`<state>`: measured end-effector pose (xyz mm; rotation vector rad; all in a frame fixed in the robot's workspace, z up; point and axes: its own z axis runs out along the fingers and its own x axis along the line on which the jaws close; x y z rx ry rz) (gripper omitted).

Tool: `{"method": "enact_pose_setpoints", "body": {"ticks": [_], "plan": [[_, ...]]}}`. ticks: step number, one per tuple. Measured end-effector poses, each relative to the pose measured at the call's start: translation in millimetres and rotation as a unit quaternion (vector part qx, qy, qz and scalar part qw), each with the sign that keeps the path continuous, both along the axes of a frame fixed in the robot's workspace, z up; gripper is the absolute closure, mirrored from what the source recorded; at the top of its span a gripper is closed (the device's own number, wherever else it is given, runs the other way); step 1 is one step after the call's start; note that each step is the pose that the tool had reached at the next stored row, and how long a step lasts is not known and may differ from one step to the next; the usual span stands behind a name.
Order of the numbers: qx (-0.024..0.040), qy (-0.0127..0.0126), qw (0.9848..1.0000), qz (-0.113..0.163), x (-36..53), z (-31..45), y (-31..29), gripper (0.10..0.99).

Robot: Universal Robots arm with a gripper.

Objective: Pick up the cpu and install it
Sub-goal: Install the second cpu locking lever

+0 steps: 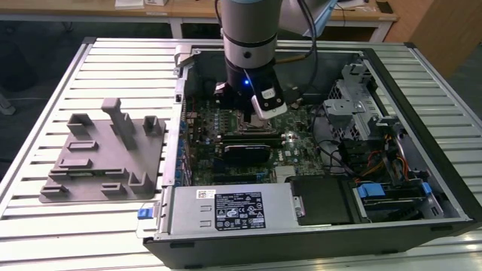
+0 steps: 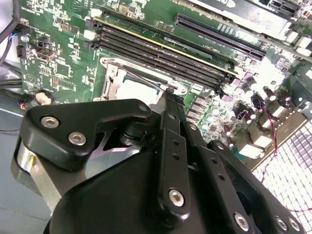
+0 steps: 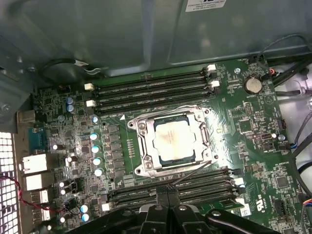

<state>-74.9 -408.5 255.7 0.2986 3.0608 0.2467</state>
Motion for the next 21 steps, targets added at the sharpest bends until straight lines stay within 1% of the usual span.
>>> {"method": "enact_pose_setpoints", "body": {"ticks": [5, 10, 18, 21], "plan": [[0.0, 0.0, 1.0, 0.0, 0.0, -2.8, 0.0, 0.98], [0.0, 0.0, 1.0, 0.0, 0.0, -7.8, 0.0, 0.98], [0.0, 0.0, 1.0, 0.0, 0.5, -12.4, 0.0, 0.98], [-0.0001, 0.0001, 1.0, 0.0, 0.5, -12.6, 0.0, 0.98]]}}
